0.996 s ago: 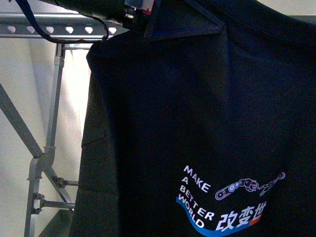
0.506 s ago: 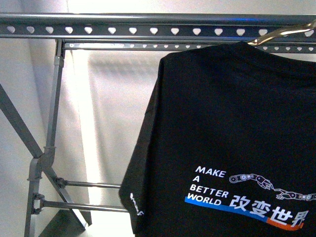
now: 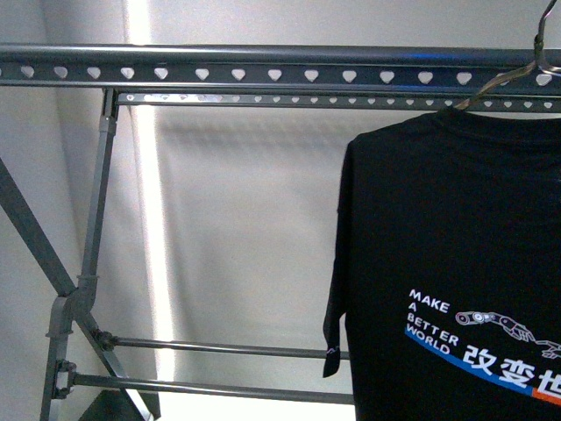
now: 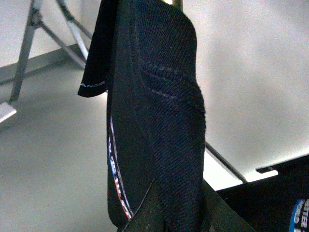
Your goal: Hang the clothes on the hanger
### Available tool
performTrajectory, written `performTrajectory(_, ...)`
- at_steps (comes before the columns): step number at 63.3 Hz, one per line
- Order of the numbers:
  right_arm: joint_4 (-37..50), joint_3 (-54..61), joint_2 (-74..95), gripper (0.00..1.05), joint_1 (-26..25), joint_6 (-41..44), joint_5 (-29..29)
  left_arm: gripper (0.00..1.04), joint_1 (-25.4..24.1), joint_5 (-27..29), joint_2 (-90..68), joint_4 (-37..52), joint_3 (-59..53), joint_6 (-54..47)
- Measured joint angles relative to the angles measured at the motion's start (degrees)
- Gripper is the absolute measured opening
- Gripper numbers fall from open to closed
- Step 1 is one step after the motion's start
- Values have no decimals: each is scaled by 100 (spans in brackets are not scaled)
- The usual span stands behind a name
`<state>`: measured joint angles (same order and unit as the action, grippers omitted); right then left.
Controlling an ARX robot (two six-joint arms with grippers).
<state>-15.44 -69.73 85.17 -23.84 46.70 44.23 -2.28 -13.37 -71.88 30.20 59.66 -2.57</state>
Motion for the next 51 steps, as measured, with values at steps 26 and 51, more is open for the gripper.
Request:
performTrajectory(26,-647,-1281,424,6,-42,-2162,-1110,60,227,1338,3768,-1534,-3980,485)
performTrajectory(51,-1746,-3416,1880,6,332,-3388,-1749,4,229,1338,4913,-1480,-5228,293)
